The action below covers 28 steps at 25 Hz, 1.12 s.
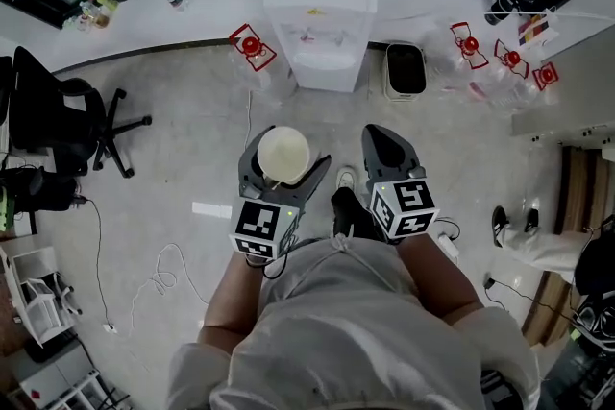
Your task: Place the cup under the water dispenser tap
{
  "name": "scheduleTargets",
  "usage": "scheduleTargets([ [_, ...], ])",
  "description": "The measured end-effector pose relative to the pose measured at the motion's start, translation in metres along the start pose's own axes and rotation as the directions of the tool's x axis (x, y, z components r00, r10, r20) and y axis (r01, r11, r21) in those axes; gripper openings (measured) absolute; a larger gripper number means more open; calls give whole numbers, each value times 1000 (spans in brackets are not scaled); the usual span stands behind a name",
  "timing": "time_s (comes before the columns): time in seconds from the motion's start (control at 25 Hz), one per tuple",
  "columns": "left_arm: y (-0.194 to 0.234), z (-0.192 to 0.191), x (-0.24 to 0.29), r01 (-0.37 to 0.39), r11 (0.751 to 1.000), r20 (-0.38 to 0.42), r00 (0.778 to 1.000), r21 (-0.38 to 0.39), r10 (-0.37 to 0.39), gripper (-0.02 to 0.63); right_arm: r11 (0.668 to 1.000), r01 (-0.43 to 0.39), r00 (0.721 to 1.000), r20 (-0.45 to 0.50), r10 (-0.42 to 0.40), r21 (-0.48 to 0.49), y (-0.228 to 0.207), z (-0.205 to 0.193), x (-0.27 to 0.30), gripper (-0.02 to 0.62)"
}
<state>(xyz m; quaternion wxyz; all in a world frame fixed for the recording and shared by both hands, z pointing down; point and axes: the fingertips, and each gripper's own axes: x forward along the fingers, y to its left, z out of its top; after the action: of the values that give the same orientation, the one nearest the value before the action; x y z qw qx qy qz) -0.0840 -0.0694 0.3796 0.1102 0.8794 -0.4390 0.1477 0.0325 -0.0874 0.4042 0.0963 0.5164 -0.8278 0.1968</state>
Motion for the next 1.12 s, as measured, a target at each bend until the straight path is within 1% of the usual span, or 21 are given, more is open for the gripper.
scheduleTargets([
  [0.16, 7, 8, 46, 12, 1000, -12, 1000, -16, -12, 459, 1000, -20, 1000, -25, 20, -22, -28, 6, 31, 28],
  [0.36, 19, -3, 95, 13, 999, -51, 999, -37, -15, 459, 998, -46, 997, -62, 42, -51, -53, 5, 64, 29],
  [0.44, 27, -9, 111, 0, 1000, -52, 999, -25, -1, 459, 994, -67, 997, -54, 63, -80, -60, 4, 79, 29],
  [0.56, 43, -20, 132, -50, 998, -20, 999, 25, 51, 459, 986, -84, 996, -45, 78, -145, -71, 0, 101, 29],
  [0.64, 52, -32, 144, -64, 996, -18, 998, 64, 65, 459, 987, -73, 996, -53, 66, -146, -81, -6, 113, 29],
  [0.72, 60, -46, 156, -56, 996, -43, 997, 72, 60, 459, 990, -48, 996, -75, 38, -131, -93, -17, 124, 29],
  [0.92, 76, -85, 186, -15, 1000, -122, 992, 18, 17, 459, 995, 27, 992, -120, -38, -99, -120, -43, 149, 29],
  [1.12, 86, -124, 217, 19, 1000, -143, 989, -8, -20, 459, 994, 73, 987, -138, -83, -79, -134, -72, 174, 29],
])
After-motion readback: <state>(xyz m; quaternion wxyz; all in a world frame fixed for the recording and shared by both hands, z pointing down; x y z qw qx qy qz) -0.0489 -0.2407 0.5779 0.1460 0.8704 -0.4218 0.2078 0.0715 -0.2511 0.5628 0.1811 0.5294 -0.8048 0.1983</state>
